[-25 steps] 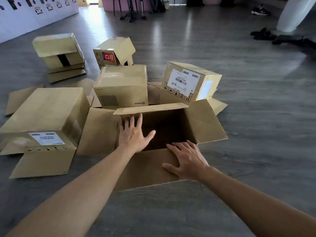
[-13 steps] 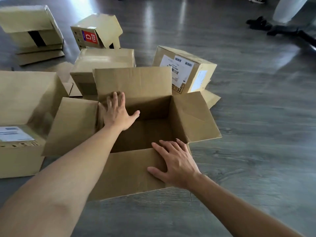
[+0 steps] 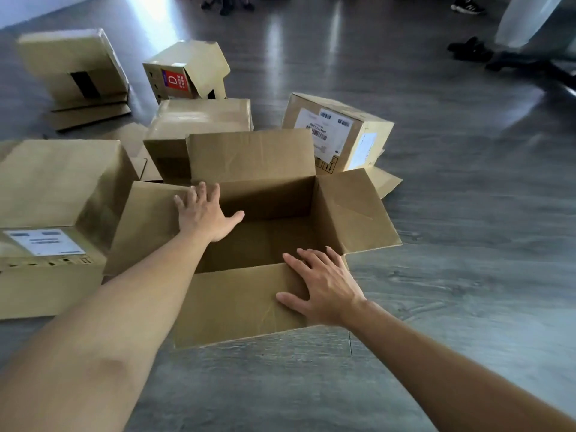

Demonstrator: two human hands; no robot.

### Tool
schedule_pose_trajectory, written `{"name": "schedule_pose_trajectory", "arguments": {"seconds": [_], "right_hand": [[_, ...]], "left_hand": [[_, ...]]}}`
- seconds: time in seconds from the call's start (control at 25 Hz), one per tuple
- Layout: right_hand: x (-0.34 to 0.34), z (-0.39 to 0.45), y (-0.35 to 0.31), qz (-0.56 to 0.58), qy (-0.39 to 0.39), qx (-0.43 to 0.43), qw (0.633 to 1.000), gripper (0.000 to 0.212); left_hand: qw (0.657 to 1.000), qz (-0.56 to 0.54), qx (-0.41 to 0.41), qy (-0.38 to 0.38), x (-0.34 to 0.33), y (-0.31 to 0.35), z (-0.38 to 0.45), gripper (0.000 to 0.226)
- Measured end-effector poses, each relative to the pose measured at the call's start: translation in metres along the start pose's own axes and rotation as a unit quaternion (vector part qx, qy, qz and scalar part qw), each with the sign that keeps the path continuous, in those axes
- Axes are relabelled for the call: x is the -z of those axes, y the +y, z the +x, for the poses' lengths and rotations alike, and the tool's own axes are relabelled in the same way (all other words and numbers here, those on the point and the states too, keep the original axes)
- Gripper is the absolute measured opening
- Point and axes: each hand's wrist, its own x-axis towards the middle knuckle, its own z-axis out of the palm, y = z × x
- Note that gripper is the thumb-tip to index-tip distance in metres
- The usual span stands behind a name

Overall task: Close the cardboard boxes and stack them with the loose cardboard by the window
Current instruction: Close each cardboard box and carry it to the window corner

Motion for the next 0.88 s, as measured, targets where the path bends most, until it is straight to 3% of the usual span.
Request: {"name": "schedule_pose_trajectory", "arguments": {"seconds": [0.28, 0.48, 0.64, 0.76, 0.88], "right_hand": [[0.002, -0.001, 0.003, -0.007, -0.001, -0.018, 1.0, 0.103], [0.005, 0.001, -0.001, -0.018, 0.0, -0.022, 1.0, 0.105], [0.006, 0.002, 0.001, -0.028, -0.003, -0.025, 0.999, 0.093], [0.011, 0.003, 0.006, -0.027, -0.003, -0.03, 0.999, 0.09], [0.015, 0.0, 0.01, -0.026, 0.001, -0.041, 0.999, 0.089]], "left_hand": [[0.994, 0.019, 0.102, -0.041, 0.015, -0.07, -0.057, 0.1], [0.97, -0.081, 0.228, -0.02, 0.029, -0.094, -0.093, 0.098], [0.976, -0.092, 0.185, 0.073, 0.061, -0.083, -0.103, 0.078], [0.966, -0.174, 0.122, 0.149, 0.078, -0.065, -0.106, 0.07], [0.954, -0.28, 0.059, 0.086, 0.072, -0.032, -0.113, 0.081]]}}
